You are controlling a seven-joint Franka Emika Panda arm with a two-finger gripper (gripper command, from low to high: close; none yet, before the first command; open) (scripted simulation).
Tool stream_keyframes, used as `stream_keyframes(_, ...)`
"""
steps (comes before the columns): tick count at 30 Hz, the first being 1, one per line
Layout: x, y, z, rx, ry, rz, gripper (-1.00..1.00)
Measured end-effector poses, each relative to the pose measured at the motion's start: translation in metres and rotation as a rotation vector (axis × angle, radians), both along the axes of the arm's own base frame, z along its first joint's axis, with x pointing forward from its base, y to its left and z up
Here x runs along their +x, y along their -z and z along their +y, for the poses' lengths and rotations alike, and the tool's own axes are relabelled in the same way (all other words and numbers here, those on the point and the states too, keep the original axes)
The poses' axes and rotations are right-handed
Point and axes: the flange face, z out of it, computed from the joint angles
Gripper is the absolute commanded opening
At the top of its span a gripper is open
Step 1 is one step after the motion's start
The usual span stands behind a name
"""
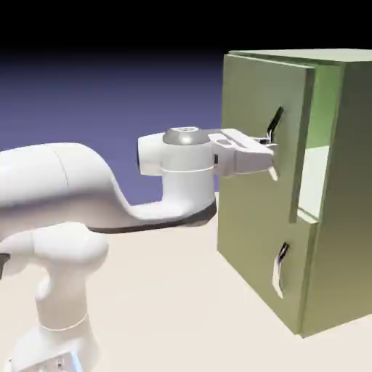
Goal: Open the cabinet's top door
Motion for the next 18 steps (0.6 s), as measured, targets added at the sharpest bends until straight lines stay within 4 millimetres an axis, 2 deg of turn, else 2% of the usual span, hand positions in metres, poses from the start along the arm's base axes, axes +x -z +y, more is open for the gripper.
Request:
stream_keyframes(8,-0.058,0.000,0.042,0.000,0.173,0.000,-1.00)
stream_keyframes(18,-0.107,0.000,0.093,0.001,0.342,0.000,-1.00)
